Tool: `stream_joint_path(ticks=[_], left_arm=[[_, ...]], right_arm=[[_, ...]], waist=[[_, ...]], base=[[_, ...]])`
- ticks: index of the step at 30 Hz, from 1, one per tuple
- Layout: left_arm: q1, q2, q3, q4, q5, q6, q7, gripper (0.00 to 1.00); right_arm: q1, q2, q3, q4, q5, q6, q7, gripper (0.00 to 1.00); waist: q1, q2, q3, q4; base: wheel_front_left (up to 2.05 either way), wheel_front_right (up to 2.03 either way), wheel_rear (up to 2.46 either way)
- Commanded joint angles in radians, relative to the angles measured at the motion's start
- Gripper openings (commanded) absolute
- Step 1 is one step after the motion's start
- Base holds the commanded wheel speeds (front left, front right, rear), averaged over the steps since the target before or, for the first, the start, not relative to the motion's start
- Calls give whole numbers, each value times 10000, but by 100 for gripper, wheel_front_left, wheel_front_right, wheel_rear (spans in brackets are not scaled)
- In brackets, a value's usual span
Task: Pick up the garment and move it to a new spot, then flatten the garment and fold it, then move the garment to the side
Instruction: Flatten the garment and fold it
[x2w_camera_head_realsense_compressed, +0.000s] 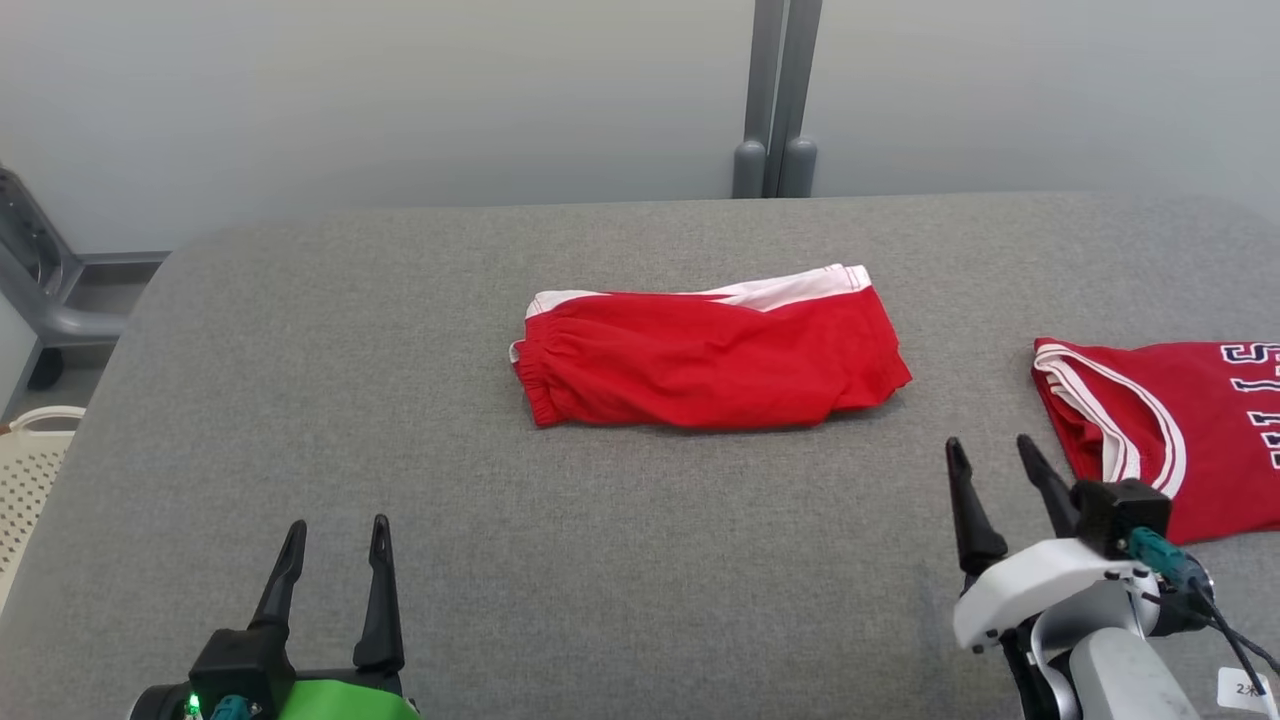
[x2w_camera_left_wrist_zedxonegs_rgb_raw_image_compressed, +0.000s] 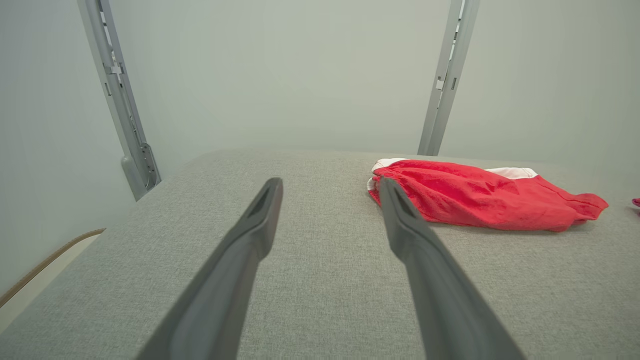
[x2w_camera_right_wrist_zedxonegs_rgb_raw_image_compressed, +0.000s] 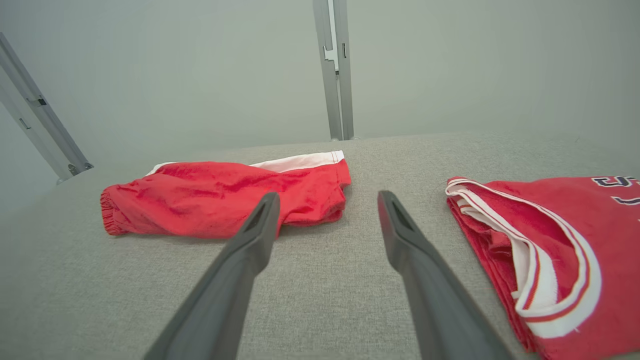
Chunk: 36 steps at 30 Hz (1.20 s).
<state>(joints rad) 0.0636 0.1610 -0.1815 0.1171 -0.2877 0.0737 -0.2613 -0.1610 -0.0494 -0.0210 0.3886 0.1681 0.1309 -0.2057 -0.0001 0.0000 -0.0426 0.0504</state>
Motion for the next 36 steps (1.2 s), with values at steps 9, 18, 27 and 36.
stream_joint_path(ticks=[9, 18, 27, 36], left_arm=[[187, 153, 230, 258, 166, -367, -45, 100], [261, 134, 295, 321, 252, -646, -46, 100], [246, -7, 400, 380, 206, -736, -47, 100], [68, -54, 487, 339, 135, -806, -47, 100]], right_arm=[[550, -34, 309, -808, 299, -4, 530, 100], [730, -36, 172, -777, 804, -4, 663, 100], [605, -33, 151, -643, 953, -3, 631, 100], [-189, -32, -129, -289, 881, -3, 2194, 100]], waist=[[1, 0, -119, -282], [1, 0, -88, -268], [1, 0, -1, -270], [1, 0, 224, -309]], base=[[0, 0, 0], [0, 0, 0], [0, 0, 0], [0, 0, 0]])
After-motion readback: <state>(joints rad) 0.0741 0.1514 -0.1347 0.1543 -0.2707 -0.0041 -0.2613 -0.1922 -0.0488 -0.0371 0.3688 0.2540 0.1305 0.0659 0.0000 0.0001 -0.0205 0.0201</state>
